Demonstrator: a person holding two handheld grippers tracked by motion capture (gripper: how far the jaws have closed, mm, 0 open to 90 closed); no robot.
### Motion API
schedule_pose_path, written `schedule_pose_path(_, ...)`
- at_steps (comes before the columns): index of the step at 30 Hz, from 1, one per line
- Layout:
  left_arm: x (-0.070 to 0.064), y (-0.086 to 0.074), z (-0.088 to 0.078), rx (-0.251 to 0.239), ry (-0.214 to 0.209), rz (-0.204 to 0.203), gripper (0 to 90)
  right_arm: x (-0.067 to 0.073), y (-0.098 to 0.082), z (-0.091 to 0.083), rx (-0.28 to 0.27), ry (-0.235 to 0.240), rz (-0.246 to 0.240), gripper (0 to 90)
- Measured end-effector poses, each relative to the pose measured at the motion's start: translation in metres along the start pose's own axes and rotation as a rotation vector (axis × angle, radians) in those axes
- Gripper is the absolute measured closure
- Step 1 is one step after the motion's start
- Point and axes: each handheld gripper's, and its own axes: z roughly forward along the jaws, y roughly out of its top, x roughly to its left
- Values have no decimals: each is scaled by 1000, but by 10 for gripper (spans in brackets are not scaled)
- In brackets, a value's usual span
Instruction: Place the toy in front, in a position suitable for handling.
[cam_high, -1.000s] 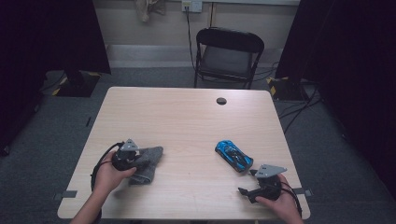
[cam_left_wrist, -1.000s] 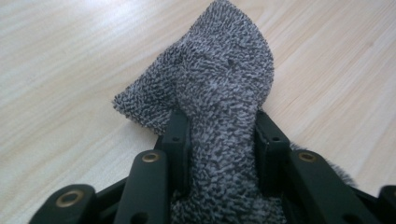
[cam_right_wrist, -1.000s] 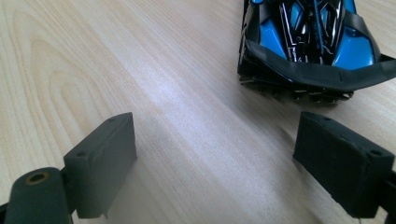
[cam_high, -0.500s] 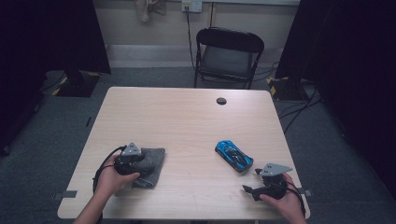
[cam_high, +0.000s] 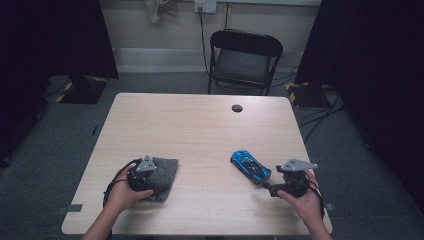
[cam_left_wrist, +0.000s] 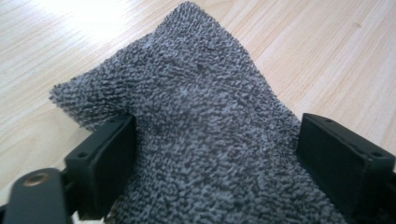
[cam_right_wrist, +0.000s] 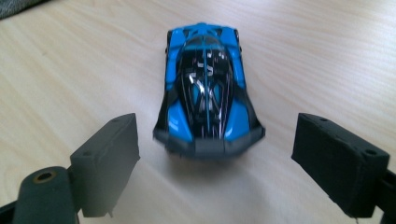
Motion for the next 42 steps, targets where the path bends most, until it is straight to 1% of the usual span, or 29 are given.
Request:
schedule_pose_path(2,0,-1,1,-10,-7,4,94,-2,8,9,3,4,16,139)
schedule_pose_path(3,0,-1,1,-10,-7,4,83,-2,8,9,3,4,16,139)
schedule_pose_path(4,0,-1,2,-15,-16,-1,64,-2,12,17,13,3,22,139)
schedule_pose_path(5,0,-1,2,-15,-16,-1,55,-2,14,21,16,7,32,138)
schedule_pose_path(6,0,-1,2,-15,-16,-1,49,-2,14,21,16,7,32,138)
schedule_pose_path(7,0,-1,2,-14,-19,-3,40,-2,18,29,20,12,43,137)
schedule_pose_path(8,-1,-1,3,-17,-24,-9,40,-2,18,29,20,12,43,137)
schedule_pose_path(9,0,-1,3,-19,-24,-9,33,-2,19,33,24,6,43,136)
schedule_pose_path(11,0,-2,3,-19,-26,-10,32,-3,24,42,35,11,70,136)
schedule_pose_path(12,0,-2,3,-18,-26,-9,32,-3,26,45,35,10,75,135)
schedule_pose_path(15,0,-1,3,-16,-23,-3,32,-3,32,58,55,27,74,133)
schedule_pose_path(16,0,-1,3,-16,-25,-3,32,-2,34,61,64,26,69,133)
schedule_pose_path(19,0,-1,3,-17,-25,-6,32,-1,36,66,67,34,68,133)
schedule_pose_path(22,0,-1,3,-12,-20,0,32,1,39,74,72,36,82,133)
schedule_pose_path(25,0,-1,3,-13,-20,0,32,1,40,77,79,33,74,133)
schedule_pose_path(26,0,-1,3,-11,-19,1,32,1,40,79,86,29,71,133)
schedule_pose_path(27,0,-1,3,-12,-19,0,32,0,41,83,104,25,63,133)
schedule_pose_path(31,-1,-1,3,-9,-20,-2,32,0,42,87,112,29,62,133)
schedule_pose_path(32,-1,-1,4,-10,-18,-2,32,1,42,88,114,26,61,131)
schedule_pose_path(33,-1,-1,4,-12,-19,-2,32,3,42,89,121,11,45,132)
schedule_pose_path(38,-1,-1,4,-12,-17,0,32,1,41,91,129,3,42,136)
schedule_pose_path(39,-1,-1,4,-12,-17,0,32,0,40,91,134,1,46,136)
schedule_pose_path(40,-1,-1,4,-12,-18,0,32,-1,39,93,142,9,65,123)
schedule_pose_path(42,-1,-1,4,-11,-18,0,32,-1,39,93,141,11,63,128)
